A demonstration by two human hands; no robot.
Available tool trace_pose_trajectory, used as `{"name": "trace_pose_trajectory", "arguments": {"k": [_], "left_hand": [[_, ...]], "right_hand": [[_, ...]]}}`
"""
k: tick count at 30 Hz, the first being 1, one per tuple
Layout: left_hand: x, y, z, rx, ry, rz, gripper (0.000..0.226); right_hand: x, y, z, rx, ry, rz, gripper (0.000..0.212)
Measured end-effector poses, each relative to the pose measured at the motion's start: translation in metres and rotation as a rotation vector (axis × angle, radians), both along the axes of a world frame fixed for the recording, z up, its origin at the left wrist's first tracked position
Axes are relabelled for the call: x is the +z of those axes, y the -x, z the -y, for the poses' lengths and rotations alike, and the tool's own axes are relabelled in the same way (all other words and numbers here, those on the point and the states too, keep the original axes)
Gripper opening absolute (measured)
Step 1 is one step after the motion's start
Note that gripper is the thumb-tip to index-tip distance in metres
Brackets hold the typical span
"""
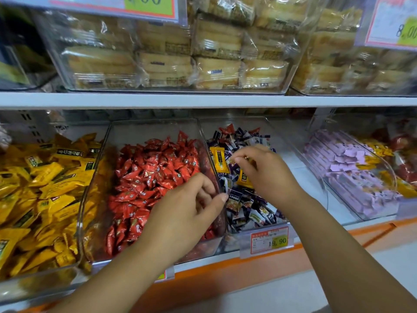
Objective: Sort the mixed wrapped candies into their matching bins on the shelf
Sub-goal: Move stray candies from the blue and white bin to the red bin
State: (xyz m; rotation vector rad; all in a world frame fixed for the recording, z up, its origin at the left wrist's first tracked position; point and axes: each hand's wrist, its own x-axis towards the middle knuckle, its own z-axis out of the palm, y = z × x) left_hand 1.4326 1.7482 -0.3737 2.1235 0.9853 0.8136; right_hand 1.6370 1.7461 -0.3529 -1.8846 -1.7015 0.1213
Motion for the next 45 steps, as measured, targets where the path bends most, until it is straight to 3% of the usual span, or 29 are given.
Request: {"name": "trace_pose_trajectory", "arguments": {"k": [3, 6, 9, 12, 17, 20, 22, 24, 26, 29, 33, 35, 38, 40, 42, 45], "left_hand": [[0.005, -0.001, -0.003, 0.036, -0.069, -0.010, 0.020], [0.005, -0.002, -0.005, 0.053, -0.097, -0.011, 0.024], [0.006, -0.001, -0.005, 0.056, -0.114, -0.023, 0.040], [0.010, -0.001, -0.005, 0.026, -0.099, 0.006, 0.049], [0.007, 0.000, -0.011, 0.004, -0.114, 0.057, 0.034], [0.003, 0.007, -0.015, 0.017, -0.074, 0.004, 0.020], [0.001, 0.012, -0.016, 0.021, -0.041, -0.026, 0.012], [0.000, 0.014, -0.016, 0.046, -0.031, -0.027, 0.013], [0.001, 0.015, -0.016, 0.068, 0.002, 0.012, 0.012], [0.006, 0.014, -0.016, 0.087, 0.050, 0.029, 0.007], [0.008, 0.011, -0.016, 0.066, 0.036, 0.044, 0.007], [0.009, 0.009, -0.013, 0.052, 0.012, 0.043, 0.017], [0.014, 0.007, -0.010, 0.038, -0.015, 0.053, 0.040], [0.016, 0.007, -0.010, 0.034, -0.035, 0.085, 0.049], [0.015, 0.006, -0.011, 0.012, -0.070, 0.082, 0.055], [0.011, 0.004, -0.011, 0.021, -0.171, 0.024, 0.052]], "right_hand": [[0.001, -0.002, 0.007, -0.022, -0.042, -0.104, 0.025], [0.015, 0.005, 0.014, -0.024, -0.128, -0.429, 0.018], [0.033, 0.014, 0.024, 0.120, -0.078, -0.679, 0.018], [0.038, 0.032, 0.031, 0.272, 0.027, -0.768, 0.018], [0.034, 0.036, 0.020, 0.291, 0.005, -0.679, 0.013], [0.020, 0.016, 0.002, 0.100, -0.076, -0.311, 0.024], [0.007, 0.009, -0.005, 0.078, 0.067, -0.082, 0.046], [-0.006, 0.012, -0.009, 0.120, 0.200, 0.064, 0.064], [-0.012, 0.020, -0.008, 0.120, 0.175, 0.136, 0.061], [-0.009, 0.019, -0.003, 0.074, 0.071, 0.044, 0.043], [-0.003, 0.006, 0.006, 0.129, 0.033, -0.090, 0.034], [0.001, 0.006, 0.012, 0.108, -0.008, -0.161, 0.028], [0.017, 0.011, 0.025, 0.123, -0.165, -0.555, 0.017], [0.029, 0.014, 0.034, 0.178, -0.200, -0.746, 0.021], [0.031, 0.022, 0.040, 0.243, -0.115, -0.792, 0.018], [0.021, 0.036, 0.040, 0.301, -0.031, -0.648, 0.003]]}}
